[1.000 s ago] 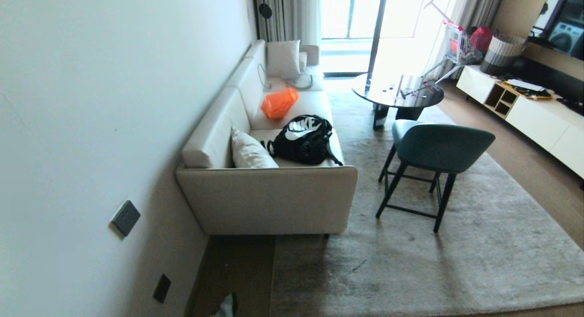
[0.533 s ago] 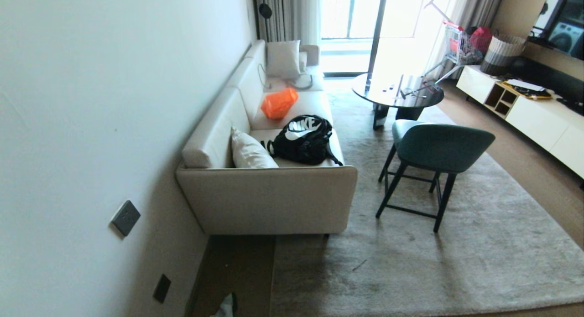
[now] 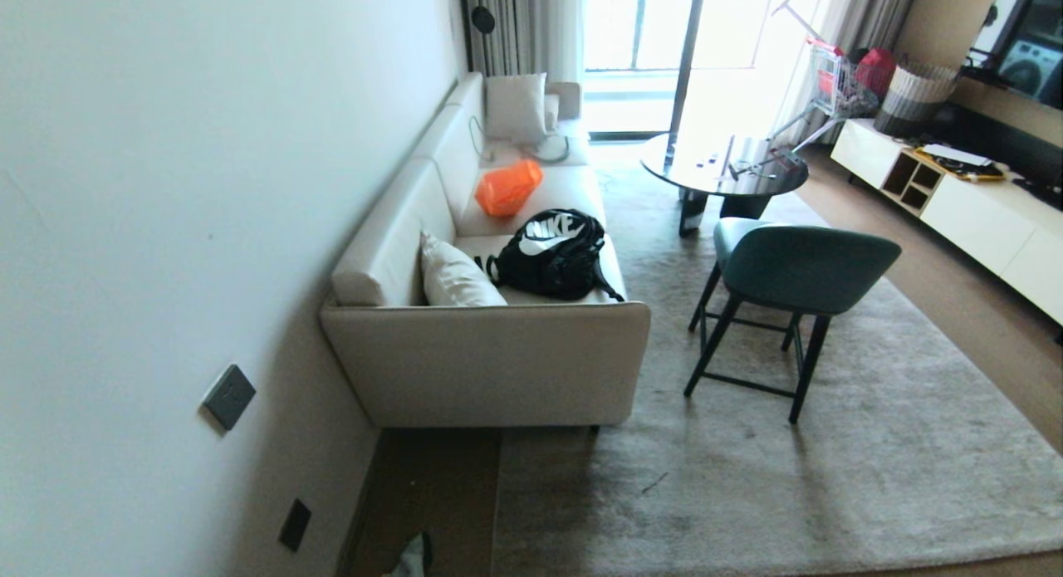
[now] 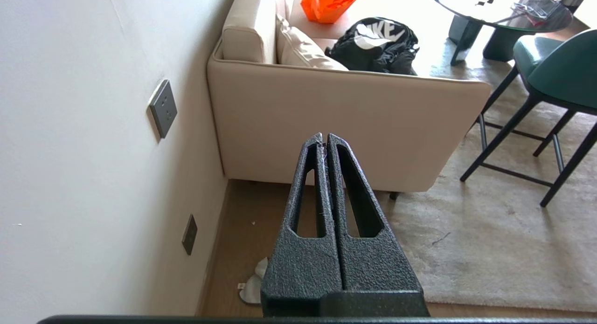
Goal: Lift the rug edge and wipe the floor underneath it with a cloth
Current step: Pick up the rag
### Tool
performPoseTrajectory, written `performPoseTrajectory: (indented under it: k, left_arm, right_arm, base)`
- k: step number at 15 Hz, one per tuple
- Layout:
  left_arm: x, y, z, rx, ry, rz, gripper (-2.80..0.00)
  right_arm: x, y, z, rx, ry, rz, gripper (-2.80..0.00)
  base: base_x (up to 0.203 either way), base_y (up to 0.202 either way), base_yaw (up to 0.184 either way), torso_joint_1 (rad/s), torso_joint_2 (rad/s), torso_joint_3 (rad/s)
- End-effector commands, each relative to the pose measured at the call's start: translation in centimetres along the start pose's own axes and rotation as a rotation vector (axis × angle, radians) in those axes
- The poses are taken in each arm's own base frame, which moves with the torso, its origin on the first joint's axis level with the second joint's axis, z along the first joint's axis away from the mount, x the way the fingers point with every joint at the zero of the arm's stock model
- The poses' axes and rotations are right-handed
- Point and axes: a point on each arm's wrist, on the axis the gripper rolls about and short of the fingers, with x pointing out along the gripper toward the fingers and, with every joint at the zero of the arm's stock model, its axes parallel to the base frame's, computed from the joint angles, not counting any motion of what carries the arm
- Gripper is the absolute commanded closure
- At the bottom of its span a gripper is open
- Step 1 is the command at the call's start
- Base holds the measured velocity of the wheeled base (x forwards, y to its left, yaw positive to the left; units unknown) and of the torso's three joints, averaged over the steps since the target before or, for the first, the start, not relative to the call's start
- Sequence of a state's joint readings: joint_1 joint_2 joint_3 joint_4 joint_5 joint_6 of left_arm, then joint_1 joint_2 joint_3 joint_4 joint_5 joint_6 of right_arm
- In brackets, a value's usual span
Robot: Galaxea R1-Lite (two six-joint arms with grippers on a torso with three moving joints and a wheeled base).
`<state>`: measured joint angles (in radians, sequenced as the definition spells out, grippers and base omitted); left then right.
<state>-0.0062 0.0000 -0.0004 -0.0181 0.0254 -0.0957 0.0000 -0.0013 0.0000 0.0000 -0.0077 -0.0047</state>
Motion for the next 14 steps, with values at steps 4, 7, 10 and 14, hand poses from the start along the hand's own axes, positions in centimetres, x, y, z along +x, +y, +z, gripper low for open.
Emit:
performPoseTrajectory:
  k: [4, 7, 10, 14]
  left_arm:
    - [0.0, 0.0, -0.01, -0.001, 0.0, 0.001, 0.0]
    - [0.0, 0.0, -0.01, -0.001, 0.0, 0.001, 0.0]
    - [0.0, 0.0, -0.01, -0.001, 0.0, 0.001, 0.0]
    - [-0.01, 0.0, 0.03, -0.001, -0.001, 0.001, 0.0]
  right_arm:
    - [0.01, 0.0, 0.0, 0.0, 0.001, 0.0, 0.0]
    - [0.01, 0.0, 0.0, 0.002, 0.001, 0.0, 0.0]
    - [0.01, 0.0, 0.0, 0.002, 0.001, 0.0, 0.0]
    - [0.01, 0.0, 0.0, 0.002, 0.001, 0.0, 0.0]
  base:
    - [0.0, 0.0, 0.0, 0.0, 0.0, 0.0]
    - [0.0, 0.0, 0.0, 0.0, 0.0, 0.0]
    - [0.0, 0.0, 0.0, 0.0, 0.0, 0.0]
    - [0.0, 0.0, 0.0, 0.0, 0.0, 0.0]
